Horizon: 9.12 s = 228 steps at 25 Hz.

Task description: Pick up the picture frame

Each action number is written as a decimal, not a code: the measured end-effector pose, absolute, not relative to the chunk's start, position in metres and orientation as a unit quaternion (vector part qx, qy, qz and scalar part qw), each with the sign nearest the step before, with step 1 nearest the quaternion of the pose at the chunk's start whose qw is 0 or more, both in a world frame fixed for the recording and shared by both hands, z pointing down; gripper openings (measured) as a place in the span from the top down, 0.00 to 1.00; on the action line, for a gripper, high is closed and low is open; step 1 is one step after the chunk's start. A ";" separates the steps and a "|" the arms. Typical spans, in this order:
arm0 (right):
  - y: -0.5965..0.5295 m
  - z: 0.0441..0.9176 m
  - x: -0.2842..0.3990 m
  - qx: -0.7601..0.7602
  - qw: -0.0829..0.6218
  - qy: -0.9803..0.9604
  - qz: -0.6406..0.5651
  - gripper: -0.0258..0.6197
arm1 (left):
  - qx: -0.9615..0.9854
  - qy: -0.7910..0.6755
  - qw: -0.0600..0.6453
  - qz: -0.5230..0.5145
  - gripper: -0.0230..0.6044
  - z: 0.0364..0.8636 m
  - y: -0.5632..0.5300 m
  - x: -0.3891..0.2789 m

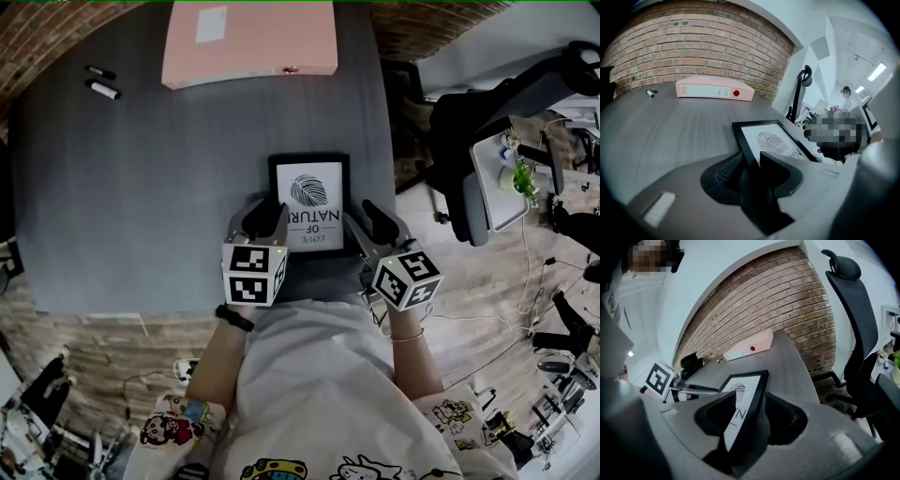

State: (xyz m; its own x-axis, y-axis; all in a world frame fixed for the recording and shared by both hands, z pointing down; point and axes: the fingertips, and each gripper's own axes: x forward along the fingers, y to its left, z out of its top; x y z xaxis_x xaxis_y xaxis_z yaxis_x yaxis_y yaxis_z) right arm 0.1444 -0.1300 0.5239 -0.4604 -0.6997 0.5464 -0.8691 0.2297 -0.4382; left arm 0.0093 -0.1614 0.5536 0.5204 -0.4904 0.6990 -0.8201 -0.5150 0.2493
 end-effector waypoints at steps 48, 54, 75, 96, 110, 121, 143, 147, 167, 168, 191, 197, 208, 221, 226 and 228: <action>-0.137 0.546 0.117 0.342 0.048 -0.699 0.627 0.72 | 0.765 -0.400 0.467 0.192 0.83 0.553 -0.174 -0.003; -0.139 0.546 0.119 0.327 0.034 -0.696 0.638 0.72 | 0.758 -0.384 0.493 0.186 0.83 0.559 -0.174 -0.001; -0.161 0.525 0.073 0.219 -0.051 -0.701 0.677 0.78 | 0.739 -0.349 0.552 0.164 0.83 0.562 -0.171 0.001; -0.160 0.517 0.070 0.241 -0.030 -0.709 0.662 0.94 | 0.733 -0.358 0.571 0.096 0.83 0.547 -0.178 -0.008; -0.168 0.477 0.063 0.238 -0.033 -0.751 0.615 0.94 | 0.757 -0.377 0.534 0.023 0.83 0.493 -0.184 -0.027; -0.169 0.432 0.070 0.260 -0.034 -0.791 0.553 0.94 | 0.792 -0.401 0.461 0.000 0.83 0.441 -0.184 -0.044; -0.172 0.339 0.103 0.387 0.088 -0.883 0.249 0.94 | 0.859 -0.460 0.209 0.083 0.85 0.344 -0.181 -0.043; -0.170 0.335 0.106 0.417 0.105 -0.880 0.203 0.94 | 0.861 -0.471 0.173 0.088 0.86 0.336 -0.180 -0.050; -0.157 0.328 0.128 0.481 0.105 -0.859 0.137 0.94 | 0.871 -0.464 0.131 0.091 0.94 0.335 -0.168 -0.046; -0.156 0.329 0.129 0.482 0.107 -0.859 0.136 0.94 | 0.872 -0.463 0.132 0.090 0.94 0.335 -0.167 -0.046; -0.159 0.329 0.127 0.484 0.089 -0.860 0.137 0.94 | 0.866 -0.471 0.138 0.095 0.94 0.344 -0.169 -0.051; -0.159 0.329 0.125 0.483 0.091 -0.859 0.141 0.94 | 0.865 -0.472 0.139 0.094 0.94 0.343 -0.169 -0.052; -0.160 0.334 0.129 0.483 0.086 -0.858 0.150 0.94 | 0.866 -0.475 0.128 0.089 0.94 0.342 -0.169 -0.056; -0.157 0.337 0.130 0.484 0.089 -0.857 0.155 0.94 | 0.870 -0.467 0.128 0.090 0.94 0.346 -0.166 -0.063; -0.157 0.337 0.130 0.485 0.088 -0.856 0.155 0.94 | 0.869 -0.469 0.126 0.092 0.94 0.346 -0.166 -0.064; -0.156 0.338 0.130 0.485 0.088 -0.856 0.155 0.94 | 0.870 -0.469 0.125 0.092 0.94 0.347 -0.166 -0.064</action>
State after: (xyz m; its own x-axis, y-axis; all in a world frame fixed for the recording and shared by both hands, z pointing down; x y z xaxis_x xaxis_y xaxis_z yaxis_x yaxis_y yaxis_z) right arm 0.1303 -0.1564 0.3376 -0.5134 -0.8035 0.3012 -0.8582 0.4811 -0.1791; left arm -0.0642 -0.1658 0.3468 0.5436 -0.7923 0.2771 -0.8382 -0.5296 0.1301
